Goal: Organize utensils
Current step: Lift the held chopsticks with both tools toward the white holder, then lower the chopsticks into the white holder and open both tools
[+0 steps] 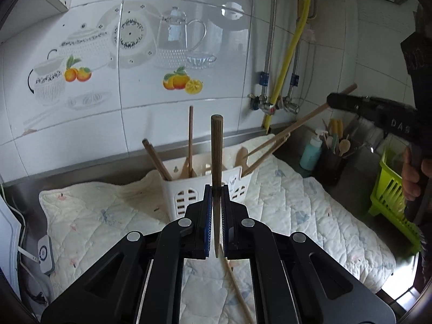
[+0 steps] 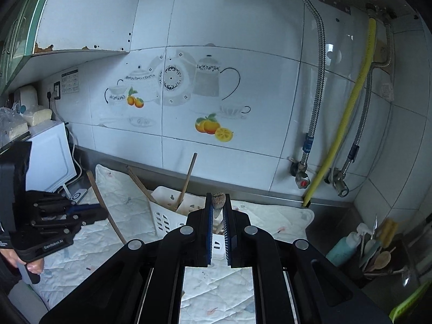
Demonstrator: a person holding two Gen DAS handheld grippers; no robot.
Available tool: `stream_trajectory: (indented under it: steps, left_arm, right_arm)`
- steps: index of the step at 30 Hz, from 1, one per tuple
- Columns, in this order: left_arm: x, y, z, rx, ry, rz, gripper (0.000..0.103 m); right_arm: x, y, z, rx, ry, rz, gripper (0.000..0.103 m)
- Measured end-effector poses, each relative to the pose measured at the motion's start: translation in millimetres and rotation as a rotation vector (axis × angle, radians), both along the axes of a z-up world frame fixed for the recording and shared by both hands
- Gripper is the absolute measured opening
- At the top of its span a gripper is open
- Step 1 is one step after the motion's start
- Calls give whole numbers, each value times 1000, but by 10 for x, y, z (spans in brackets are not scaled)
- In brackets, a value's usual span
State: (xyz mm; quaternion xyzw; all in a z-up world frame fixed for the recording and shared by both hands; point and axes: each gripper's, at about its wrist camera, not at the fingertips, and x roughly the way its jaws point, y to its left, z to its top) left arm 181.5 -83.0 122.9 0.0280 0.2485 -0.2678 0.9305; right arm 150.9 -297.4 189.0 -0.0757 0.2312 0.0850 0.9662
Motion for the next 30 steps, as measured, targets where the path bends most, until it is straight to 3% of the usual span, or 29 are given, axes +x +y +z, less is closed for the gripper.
stream_trajectory:
  steps: [8, 12, 16, 24, 30]
  left_arm:
    - [300, -114, 640, -36, -136, 46, 5]
    - [495, -172, 812, -44, -182, 89, 5]
    - [722, -249, 771, -14, -194, 140, 5]
    - [1126, -282, 385, 3, -56, 148, 5]
    - [1123, -281, 320, 3, -42, 139, 8]
  right_arm:
    - [373, 58, -110, -47, 68, 4, 7]
    - [507, 43, -168, -47, 92, 6, 7]
    - [632, 26, -248, -48, 118, 5, 7]
    - [804, 11, -367, -26, 160, 9, 7]
    - [776, 15, -343, -13, 129, 8, 8]
